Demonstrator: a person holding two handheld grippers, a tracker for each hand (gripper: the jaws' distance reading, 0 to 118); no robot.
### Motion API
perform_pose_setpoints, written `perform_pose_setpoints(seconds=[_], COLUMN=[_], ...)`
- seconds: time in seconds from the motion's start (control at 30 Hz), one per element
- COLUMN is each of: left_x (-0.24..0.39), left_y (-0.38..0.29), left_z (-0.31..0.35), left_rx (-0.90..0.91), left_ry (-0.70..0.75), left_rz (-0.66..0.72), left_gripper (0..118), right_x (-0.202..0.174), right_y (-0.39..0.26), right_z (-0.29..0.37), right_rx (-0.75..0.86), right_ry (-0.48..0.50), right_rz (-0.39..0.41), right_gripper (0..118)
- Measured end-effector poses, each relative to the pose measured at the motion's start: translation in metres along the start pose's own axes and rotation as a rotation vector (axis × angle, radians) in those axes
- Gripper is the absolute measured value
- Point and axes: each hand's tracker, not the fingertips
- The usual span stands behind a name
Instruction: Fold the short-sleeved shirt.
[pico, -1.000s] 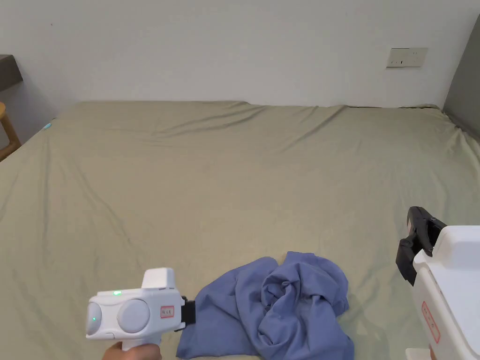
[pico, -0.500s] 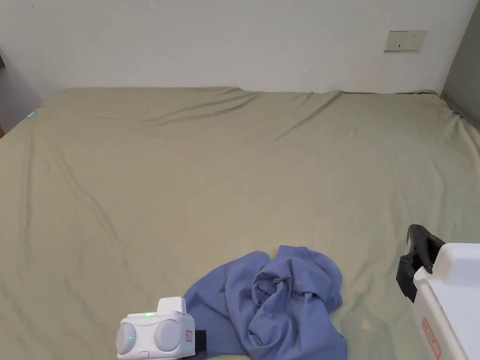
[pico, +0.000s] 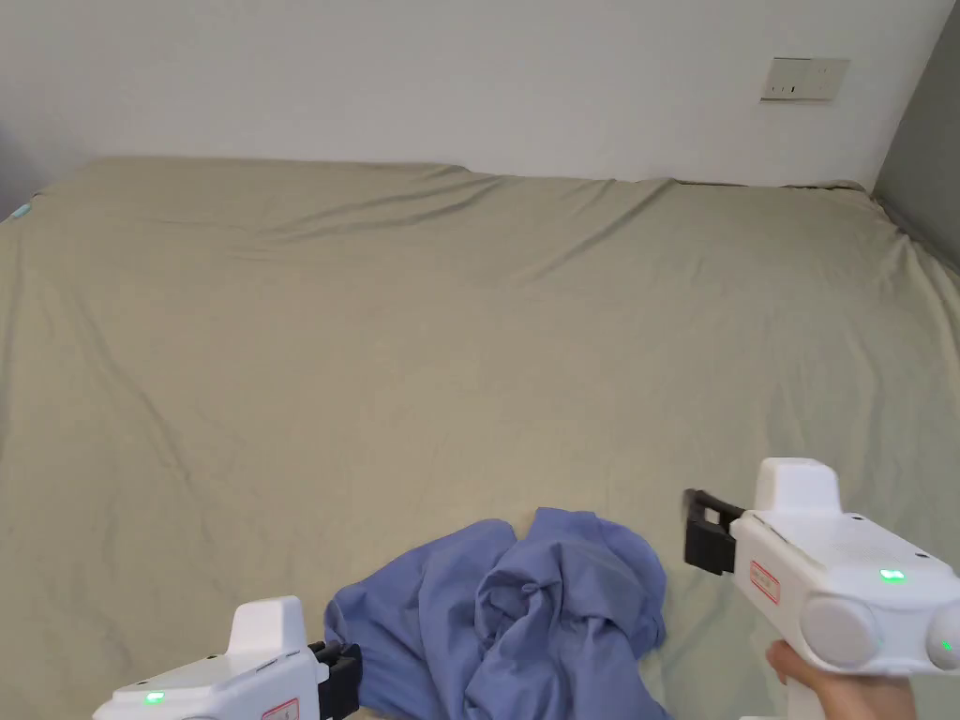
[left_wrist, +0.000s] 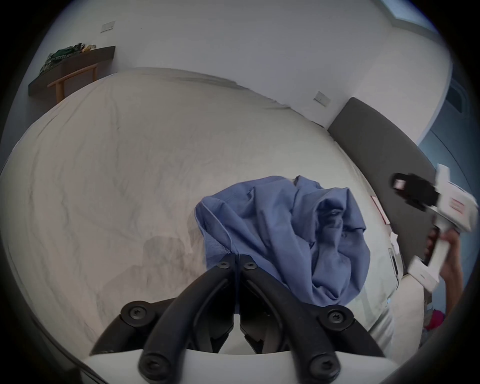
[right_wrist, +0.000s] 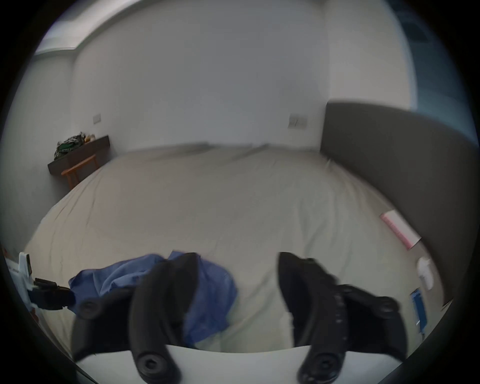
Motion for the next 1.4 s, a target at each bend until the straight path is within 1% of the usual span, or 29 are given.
perform_pose_setpoints(seconds=[0.07,0.1,0.17,0.2,0.3,0.33,0.37,0.4,0.43,0.47,0.5,0.53,0.63,0.67,0.73,0.83,0.97,1.17,1.27,1.33,1.4], left_x=[0.002,0.003,0.004,0.004,0.000,-0.003,-0.005,-0.007,-0.008,-0.009,-0.009,-0.009,-0.011,-0.011,-0.012,-0.010,-0.006,-0.007,-0.006,-0.004,0.004], left_y=[0.002,0.002,0.002,0.003,0.002,0.003,0.003,0.003,0.003,0.002,0.002,0.002,0.000,0.000,0.004,0.019,0.055,0.167,0.233,0.280,0.318], left_z=[-0.001,-0.002,-0.006,-0.008,-0.014,-0.015,-0.016,-0.016,-0.017,-0.016,-0.016,-0.016,-0.016,-0.015,-0.009,0.000,0.021,0.069,0.099,0.116,0.133], left_rx=[0.006,0.007,-0.007,-0.014,-0.024,-0.027,-0.030,-0.032,-0.032,-0.035,-0.037,-0.039,-0.037,-0.033,-0.017,0.013,0.127,0.342,0.441,0.482,0.525], left_ry=[0.000,-0.005,0.000,0.000,0.002,-0.002,-0.006,-0.006,-0.007,-0.009,-0.009,-0.009,-0.012,-0.015,-0.040,-0.072,-0.094,-0.051,0.029,0.077,0.113], left_rz=[-0.037,-0.049,-0.054,-0.057,-0.057,-0.048,-0.040,-0.035,-0.031,-0.027,-0.025,-0.025,-0.018,-0.011,0.018,0.058,0.089,0.065,-0.001,-0.024,-0.046], left_gripper=[2,2,2,2,2,2,2,2,2,2,2,2,2,2,2,2,2,2,2,2,2], right_x=[0.000,-0.001,-0.007,-0.010,-0.014,-0.016,-0.018,-0.020,-0.021,-0.021,-0.022,-0.036,-0.038,-0.032,-0.027,-0.012,0.002,0.024,0.036,0.043,0.047], right_y=[0.004,0.004,0.003,0.002,-0.007,-0.011,-0.015,-0.018,-0.022,-0.026,-0.029,-0.035,-0.033,-0.032,-0.018,0.013,0.066,0.156,0.202,0.235,0.260], right_z=[-0.041,-0.057,-0.088,-0.101,-0.145,-0.154,-0.161,-0.166,-0.171,-0.173,-0.173,-0.146,-0.135,-0.131,-0.107,-0.070,-0.005,0.077,0.104,0.114,0.122], right_rx=[-0.106,-0.130,-0.195,-0.206,-0.308,-0.327,-0.342,-0.361,-0.399,-0.424,-0.414,-0.396,-0.371,-0.356,-0.257,-0.149,0.020,0.220,0.294,0.337,0.361], right_ry=[0.054,0.051,0.025,0.019,-0.002,-0.001,-0.001,0.014,0.019,0.037,0.052,0.047,0.040,0.043,0.022,0.029,-0.010,-0.098,-0.143,-0.179,-0.197], right_rz=[-0.031,-0.034,0.015,0.033,0.093,0.112,0.131,0.129,0.130,0.138,0.144,0.145,0.147,0.143,0.145,0.141,0.186,0.218,0.202,0.212,0.205], right_gripper=[85,93,96,96,95,90,75,45,25,16,11,1,1,1,1,1,1,1,1,1,1])
